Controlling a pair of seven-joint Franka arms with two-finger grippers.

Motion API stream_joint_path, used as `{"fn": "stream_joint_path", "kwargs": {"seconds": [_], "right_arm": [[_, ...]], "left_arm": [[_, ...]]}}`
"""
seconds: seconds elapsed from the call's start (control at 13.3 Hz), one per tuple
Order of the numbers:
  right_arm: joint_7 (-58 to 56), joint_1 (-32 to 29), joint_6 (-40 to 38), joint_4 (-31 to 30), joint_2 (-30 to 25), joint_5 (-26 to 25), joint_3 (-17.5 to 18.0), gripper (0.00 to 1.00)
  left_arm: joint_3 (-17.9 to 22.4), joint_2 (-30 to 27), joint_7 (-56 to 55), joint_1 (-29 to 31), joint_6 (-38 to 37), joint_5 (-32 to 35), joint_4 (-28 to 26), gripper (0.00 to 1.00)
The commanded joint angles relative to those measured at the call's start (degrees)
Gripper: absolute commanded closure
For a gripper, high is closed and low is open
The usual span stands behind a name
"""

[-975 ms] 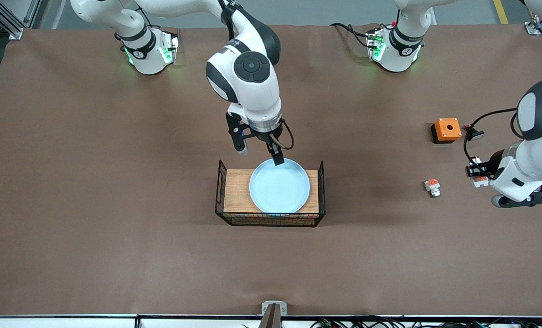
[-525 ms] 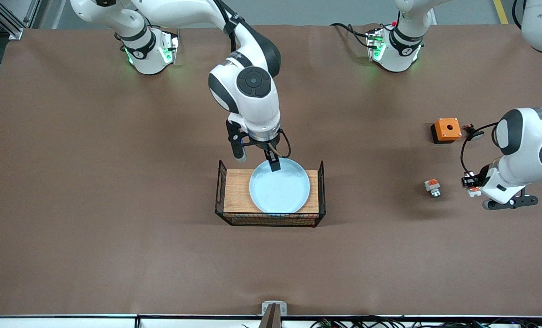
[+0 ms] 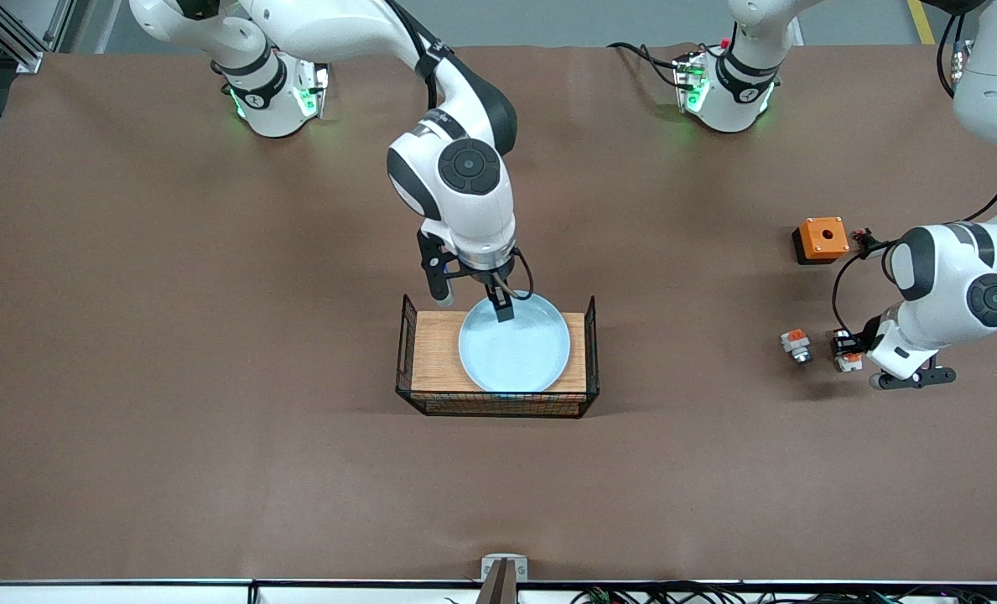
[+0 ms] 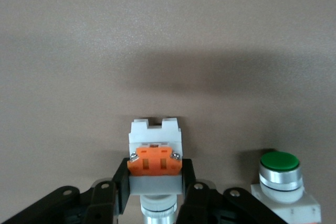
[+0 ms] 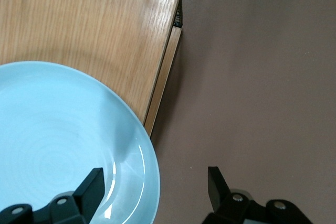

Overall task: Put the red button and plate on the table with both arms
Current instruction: 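Lower the button with the left gripper while the right gripper grips the plate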

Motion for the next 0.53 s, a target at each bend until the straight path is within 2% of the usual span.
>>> {"fn": "stream_joint_path", "kwargs": {"seconds": [0.0,0.15,0.3,0.45], "right_arm": [[0.62,-0.22,0.55,1.18,0.81,-0.39,0.19,0.17],[0.62,-0.3,1.52,1.1,0.98,-0.39,0.28,0.19],[0.44,-0.22,1.61,1.1,1.24,-0.39,0.19,0.23],[0.44,-0.22,1.61,1.1,1.33,-0.39,0.19,0.27]], "left_arm": [[-0.66,-0.68,0.66,0.29,0.26,0.85,-0.18,0.0],[-2.06,-4.97,0.75,0.29,-5.42,0.85,0.16,0.0],[-4.52,-11.64,0.84,0.29,-12.98,0.77,1.04,0.0],[-6.2,-16.49,0.92,0.29,-19.05,0.07,3.58,0.0]]}}
